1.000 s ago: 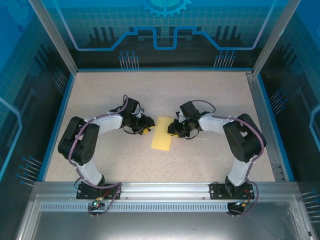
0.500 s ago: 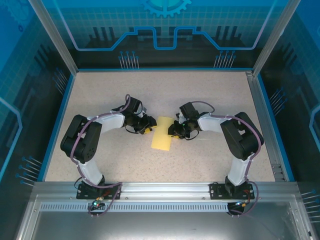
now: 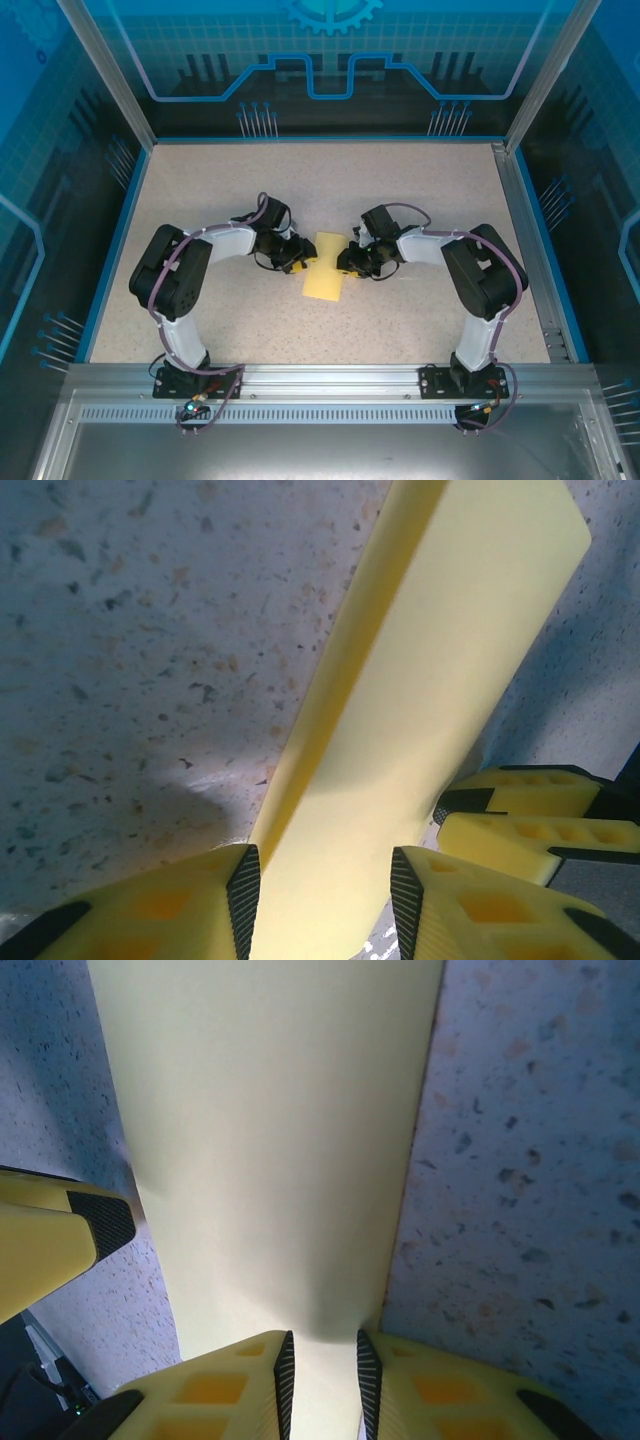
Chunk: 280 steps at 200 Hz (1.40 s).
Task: Fold a paper plane with a square sheet of paper (pick it up from the middle)
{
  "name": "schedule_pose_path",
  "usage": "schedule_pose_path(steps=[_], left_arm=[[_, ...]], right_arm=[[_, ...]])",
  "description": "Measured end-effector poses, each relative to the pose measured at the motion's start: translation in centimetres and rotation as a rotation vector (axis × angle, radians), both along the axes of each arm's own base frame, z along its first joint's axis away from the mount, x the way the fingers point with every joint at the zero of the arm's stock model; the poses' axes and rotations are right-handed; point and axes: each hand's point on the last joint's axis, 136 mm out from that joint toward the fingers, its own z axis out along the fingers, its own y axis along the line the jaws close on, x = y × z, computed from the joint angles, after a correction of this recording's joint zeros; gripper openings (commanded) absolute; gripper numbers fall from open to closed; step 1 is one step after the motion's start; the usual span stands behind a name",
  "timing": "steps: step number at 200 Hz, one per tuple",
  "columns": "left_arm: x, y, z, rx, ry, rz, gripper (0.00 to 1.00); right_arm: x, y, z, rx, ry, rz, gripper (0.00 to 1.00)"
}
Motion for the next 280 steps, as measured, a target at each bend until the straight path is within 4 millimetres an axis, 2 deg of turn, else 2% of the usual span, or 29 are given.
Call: schedule_pose_path(steps=[123, 198, 249, 280], left_arm=[[0.0, -0.7, -0.7, 0.019, 0.007, -0.053, 0.45], [0.0, -0.8, -0.6, 0.015, 0.010, -0.062, 0.45], [-0.5, -1.7, -0.3, -0.028, 0.012, -0.106, 0.44], [0.0, -1.9, 0.3, -0.036, -0.005, -0.110, 0.44]], right_arm=[[0.0, -0.1, -0.1, 0.029, -0.005, 0.000, 0.27], [0.0, -0.1, -0.1, 0.043, -0.003, 0.000, 0.27], [0.0, -0.1, -0.1, 0.045, -0.003, 0.001, 0.27], [0.0, -0.1, 0.0, 0.047, -0.003, -0.001, 0.27]])
